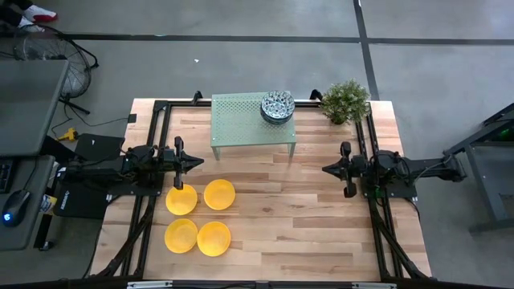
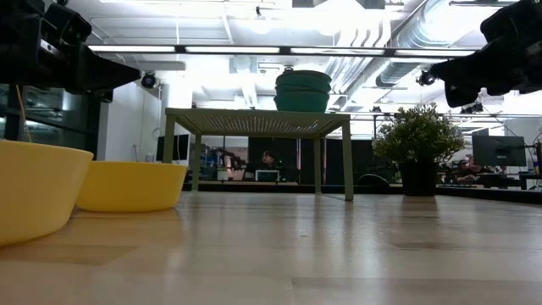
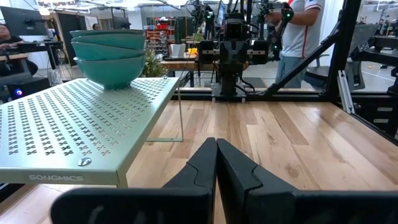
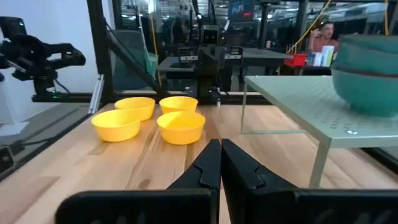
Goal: Pick & Place Mini bowls
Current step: Put the yellow bowl on the shelf
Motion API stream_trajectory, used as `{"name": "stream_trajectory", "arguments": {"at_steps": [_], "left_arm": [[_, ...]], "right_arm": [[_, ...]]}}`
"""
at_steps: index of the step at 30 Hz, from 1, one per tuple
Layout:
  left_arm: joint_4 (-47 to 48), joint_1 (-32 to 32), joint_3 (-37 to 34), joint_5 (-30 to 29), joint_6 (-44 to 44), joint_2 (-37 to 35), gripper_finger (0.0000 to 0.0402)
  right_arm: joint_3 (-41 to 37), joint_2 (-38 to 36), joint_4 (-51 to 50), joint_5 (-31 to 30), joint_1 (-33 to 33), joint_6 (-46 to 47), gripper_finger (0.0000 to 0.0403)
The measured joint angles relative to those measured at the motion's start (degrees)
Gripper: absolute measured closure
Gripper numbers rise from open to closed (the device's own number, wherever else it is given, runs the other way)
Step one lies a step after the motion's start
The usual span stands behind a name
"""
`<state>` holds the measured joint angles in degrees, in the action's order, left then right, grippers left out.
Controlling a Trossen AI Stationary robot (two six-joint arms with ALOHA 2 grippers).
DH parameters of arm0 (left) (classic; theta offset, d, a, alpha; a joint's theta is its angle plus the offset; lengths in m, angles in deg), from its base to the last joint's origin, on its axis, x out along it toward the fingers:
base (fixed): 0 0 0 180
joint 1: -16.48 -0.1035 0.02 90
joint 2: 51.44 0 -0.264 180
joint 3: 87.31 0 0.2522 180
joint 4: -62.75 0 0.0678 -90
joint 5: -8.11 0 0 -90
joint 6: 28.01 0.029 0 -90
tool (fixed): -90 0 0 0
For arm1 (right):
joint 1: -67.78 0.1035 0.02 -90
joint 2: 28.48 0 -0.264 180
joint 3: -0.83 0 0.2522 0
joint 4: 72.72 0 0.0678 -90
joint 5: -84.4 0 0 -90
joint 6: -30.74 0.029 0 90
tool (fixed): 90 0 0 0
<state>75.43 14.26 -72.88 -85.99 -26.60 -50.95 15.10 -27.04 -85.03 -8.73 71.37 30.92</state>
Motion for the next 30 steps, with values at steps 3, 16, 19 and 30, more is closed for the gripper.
{"name": "stream_trajectory", "arguments": {"at_steps": [3,16,19,30], "left_arm": [[0.0,-0.02,0.0,-0.01,-0.01,0.0,0.0395],[0.0,-0.01,0.0,0.0,-0.01,0.0,0.0395],[-0.01,-0.01,0.0,0.0,0.0,0.0,0.0395],[0.0,-0.02,0.0,0.0,0.0,0.0,0.0395]], "right_arm": [[0.0,0.34,-0.03,0.09,-1.21,-0.23,0.0403],[0.0,1.2,-0.59,2.05,-2.99,1.26,0.0402],[0.0,1.2,-0.37,2.03,-3.01,1.08,0.0402],[0.0,1.22,-0.09,2.04,-3.01,1.26,0.0402]]}}
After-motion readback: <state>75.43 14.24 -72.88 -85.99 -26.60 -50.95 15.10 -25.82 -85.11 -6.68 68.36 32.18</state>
